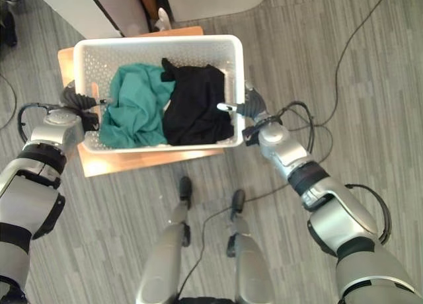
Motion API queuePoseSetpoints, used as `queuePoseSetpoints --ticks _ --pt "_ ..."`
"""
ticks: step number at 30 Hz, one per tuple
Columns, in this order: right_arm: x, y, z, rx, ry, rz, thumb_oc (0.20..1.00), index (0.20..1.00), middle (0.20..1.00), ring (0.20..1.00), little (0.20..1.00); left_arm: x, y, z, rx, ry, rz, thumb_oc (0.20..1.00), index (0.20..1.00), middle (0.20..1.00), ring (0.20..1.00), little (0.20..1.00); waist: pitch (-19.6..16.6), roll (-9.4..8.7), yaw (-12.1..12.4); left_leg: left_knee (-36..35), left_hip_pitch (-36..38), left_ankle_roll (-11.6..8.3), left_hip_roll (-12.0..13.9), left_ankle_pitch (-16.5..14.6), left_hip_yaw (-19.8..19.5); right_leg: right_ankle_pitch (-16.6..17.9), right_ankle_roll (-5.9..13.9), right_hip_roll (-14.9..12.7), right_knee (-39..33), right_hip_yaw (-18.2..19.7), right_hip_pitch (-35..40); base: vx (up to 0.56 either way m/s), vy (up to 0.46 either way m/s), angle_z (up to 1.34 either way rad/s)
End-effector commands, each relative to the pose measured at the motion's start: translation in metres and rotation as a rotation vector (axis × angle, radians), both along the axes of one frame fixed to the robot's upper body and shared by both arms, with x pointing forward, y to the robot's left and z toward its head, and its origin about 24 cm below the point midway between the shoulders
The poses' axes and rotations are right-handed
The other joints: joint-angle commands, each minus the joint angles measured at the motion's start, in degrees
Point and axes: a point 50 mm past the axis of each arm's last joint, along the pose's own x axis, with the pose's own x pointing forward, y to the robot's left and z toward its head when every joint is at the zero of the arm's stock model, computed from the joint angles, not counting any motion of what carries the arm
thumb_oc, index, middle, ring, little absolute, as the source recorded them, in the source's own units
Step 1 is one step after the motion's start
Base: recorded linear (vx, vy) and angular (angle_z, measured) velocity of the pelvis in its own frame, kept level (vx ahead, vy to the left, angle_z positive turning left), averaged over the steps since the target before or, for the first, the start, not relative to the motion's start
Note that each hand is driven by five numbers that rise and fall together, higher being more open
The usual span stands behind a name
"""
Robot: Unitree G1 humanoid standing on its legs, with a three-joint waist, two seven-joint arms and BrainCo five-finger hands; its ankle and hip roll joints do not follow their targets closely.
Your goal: Grab the laundry basket,head to the washer,open it,put in the laundry and shut it.
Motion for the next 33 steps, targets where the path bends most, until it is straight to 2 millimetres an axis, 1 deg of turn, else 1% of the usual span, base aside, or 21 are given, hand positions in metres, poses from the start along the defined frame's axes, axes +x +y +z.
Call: queuePoseSetpoints --ticks 1,6,7,8,9,10,11,12,13,14,16,17,18,19,23,26,27,30,33 --pt "0.001 -0.004 0.02 0.05 -0.06 0.011 1.0 1.0 1.0 1.0 1.0 0.006 -0.009 0.016 0.043 -0.027 -0.018 1.0 1.0 1.0 1.0 1.0 -0.71 -0.56 -0.06 9.67 -2.49 -1.17 1.14 -6.85 -1.17 -3.09 2.82 -4.58 6.42 -0.62 -1.62 0.0 0.0 0.0" --pt "0.001 -0.001 0.019 0.047 -0.052 0.023 1.0 1.0 1.0 1.0 1.0 0.008 -0.015 0.012 0.065 -0.004 -0.038 1.0 1.0 1.0 1.0 1.0 -0.69 -0.88 -0.21 10.06 -3.01 -1.04 1.19 -7.01 -1.22 -2.94 2.89 -4.5 6.31 -0.34 -1.96 0.0 0.0 0.0" --pt "0.001 -0.001 0.019 0.039 -0.048 0.022 1.0 1.0 1.0 1.0 1.0 0.008 -0.015 0.009 0.069 0.006 -0.041 0.598 0.598 0.598 0.598 0.598 -0.73 -0.9 -0.19 10.02 -3.04 -1.03 1.2 -6.99 -1.18 -2.88 2.89 -4.5 6.26 -0.22 -2.08 0.0 0.0 0.0" --pt "0.003 -0.003 0.016 0.019 -0.028 0.007 1.0 1.0 1.0 1.0 1.0 0.009 -0.019 0.004 0.092 0.032 -0.064 0.379 0.379 0.379 0.379 0.379 -0.74 -0.92 -0.31 9.98 -3.14 -0.99 1.17 -6.93 -1.13 -2.78 2.85 -4.5 6.24 -0.18 -2.24 0.0 0.0 0.0" --pt "0.003 -0.003 0.016 0.019 -0.028 0.007 1.0 1.0 1.0 1.0 1.0 0.009 -0.019 0.004 0.092 0.032 -0.064 0.206 0.206 0.206 0.206 0.206 -0.75 -0.92 -0.31 9.98 -3.15 -0.99 1.17 -6.93 -1.13 -2.78 2.85 -4.5 6.24 -0.18 -2.25 0.0 0.0 0.0" --pt "0.005 -0.003 0.016 0.014 -0.017 0.006 0.931 0.931 0.931 0.931 0.931 0.008 -0.02 0.001 0.108 0.046 -0.071 0.2 0.2 0.2 0.2 0.2 -0.65 -0.96 -0.35 9.94 -3.12 -1.0 1.19 -6.92 -1.1 -2.74 2.83 -4.52 6.22 -0.09 -2.28 0.0 0.0 0.0" --pt "0.006 -0.002 0.016 0.002 -0.009 0.009 0.818 0.818 0.818 0.818 0.818 0.009 -0.022 -0.004 0.118 0.062 -0.084 0.2 0.2 0.2 0.2 0.2 -0.65 -1.02 -0.37 9.9 -3.12 -1.0 1.15 -6.87 -1.08 -2.66 2.78 -4.53 6.21 -0.06 -2.37 0.0 0.0 0.0" --pt "0.006 -0.002 0.016 0.002 -0.009 0.009 0.68 0.68 0.68 0.68 0.68 0.009 -0.022 -0.004 0.118 0.062 -0.084 0.2 0.2 0.2 0.2 0.2 -0.65 -1.02 -0.38 9.89 -3.12 -1.0 1.15 -6.86 -1.08 -2.67 2.78 -4.53 6.22 -0.06 -2.37 0.0 0.0 0.0" --pt "0.007 -0.003 0.017 -0.027 0.004 0.015 0.297 0.297 0.297 0.297 0.297 0.01 -0.027 -0.004 0.191 0.085 -0.128 0.2 0.2 0.2 0.2 0.2 -0.59 -1.11 -0.6 9.66 -3.04 -1.03 1.16 -6.65 -1.15 -2.59 2.7 -4.46 6.09 0.01 -2.43 0.0 0.0 0.0" --pt "0.008 -0.005 0.02 -0.057 -0.003 0.01 0.2 0.2 0.2 0.2 0.2 0.011 -0.032 0.005 0.288 0.075 -0.17 0.2 0.2 0.2 0.2 0.2 -0.63 -1.12 -0.75 9.41 -3.04 -1.03 1.09 -6.48 -1.16 -2.49 2.71 -4.38 5.99 0.01 -2.53 0.0 0.0 0.0" --pt "0.008 -0.005 0.02 -0.057 -0.003 0.01 0.2 0.2 0.2 0.2 0.2 0.011 -0.031 0.005 0.288 0.075 -0.17 0.2 0.2 0.2 0.2 0.2 -0.63 -1.13 -0.75 9.4 -3.03 -1.03 1.09 -6.48 -1.16 -2.5 2.71 -4.39 5.99 0.01 -2.53 0.0 0.0 0.0" --pt "0.008 -0.008 0.018 -0.092 0.005 0.014 0.2 0.2 0.2 0.2 0.2 0.011 -0.033 0.013 0.379 0.063 -0.194 0.2 0.2 0.2 0.2 0.2 -0.74 -1.03 -0.75 8.65 -2.83 -1.05 0.95 -6.27 -1.25 -2.44 2.78 -4.33 5.71 0.03 -2.44 0.0 0.0 0.0" --pt "0.008 -0.008 0.018 -0.092 0.005 0.014 0.2 0.2 0.2 0.2 0.2 0.011 -0.033 0.013 0.379 0.063 -0.194 0.2 0.2 0.2 0.2 0.2 -0.74 -1.04 -0.75 8.64 -2.82 -1.05 0.95 -6.27 -1.24 -2.44 2.78 -4.33 5.7 0.03 -2.43 0.0 0.0 0.0" --pt "0.008 -0.009 0.014 -0.106 0.008 0.007 0.2 0.2 0.2 0.2 0.2 0.011 -0.034 0.01 0.417 0.077 -0.195 0.2 0.2 0.2 0.2 0.2 -0.92 -1.14 -0.84 8.25 -2.45 -1.01 0.92 -6.24 -1.24 -2.53 2.83 -4.3 5.61 0.03 -2.25 0.0 0.0 0.0" --pt "0.005 -0.011 0.01 -0.118 0.004 0.008 0.2 0.2 0.2 0.2 0.2 0.01 -0.038 0.006 0.483 0.078 -0.21 0.2 0.2 0.2 0.2 0.2 -1.24 -1.23 -0.9 8.1 -1.79 -0.9 0.86 -6.5 -1.28 -2.82 2.83 -4.3 5.72 0.1 -1.71 0.0 -0.002 0.01" --pt "-0.002 -0.018 0.009 -0.117 -0.021 0.014 0.2 0.2 0.2 0.2 0.2 0.007 -0.05 0.0 0.56 0.043 -0.272 0.2 0.2 0.2 0.2 0.2 -1.9 -1.41 -0.66 8.08 -0.66 -0.75 0.87 -7.15 -1.43 -3.23 2.9 -4.27 5.68 0.03 -0.48 0.0 -0.004 0.01" --pt "-0.005 -0.023 0.007 -0.114 -0.022 0.007 0.2 0.2 0.2 0.2 0.2 0.005 -0.057 -0.001 0.577 0.024 -0.312 0.2 0.2 0.2 0.2 0.2 -2.41 -1.49 -0.66 7.94 -0.44 -0.65 0.78 -7.16 -1.57 -3.22 2.93 -4.28 5.59 -0.08 -0.25 0.04 -0.012 -0.01" --pt "-0.014 -0.044 -0.003 -0.114 -0.01 -0.029 0.2 0.2 0.2 0.2 0.2 -0.005 -0.064 -0.006 0.627 -0.014 -0.381 0.2 0.2 0.2 0.2 0.2 -3.69 -1.72 -0.32 7.87 1.76 -0.45 0.84 -8.15 -1.58 -3.62 2.99 -4.35 5.56 -0.03 1.69 0.05 -0.017 0.03" --pt "-0.028 -0.073 -0.012 -0.08 -0.016 -0.092 0.2 0.2 0.2 0.2 0.2 -0.017 -0.068 -0.009 0.71 -0.064 -0.409 0.2 0.2 0.2 0.2 0.2 -5.06 -2.15 -0.4 7.67 4.54 -0.14 1.01 -9.41 -1.76 -4.5 3.04 -4.33 5.98 0.3 3.76 0.07 -0.02 -0.03"
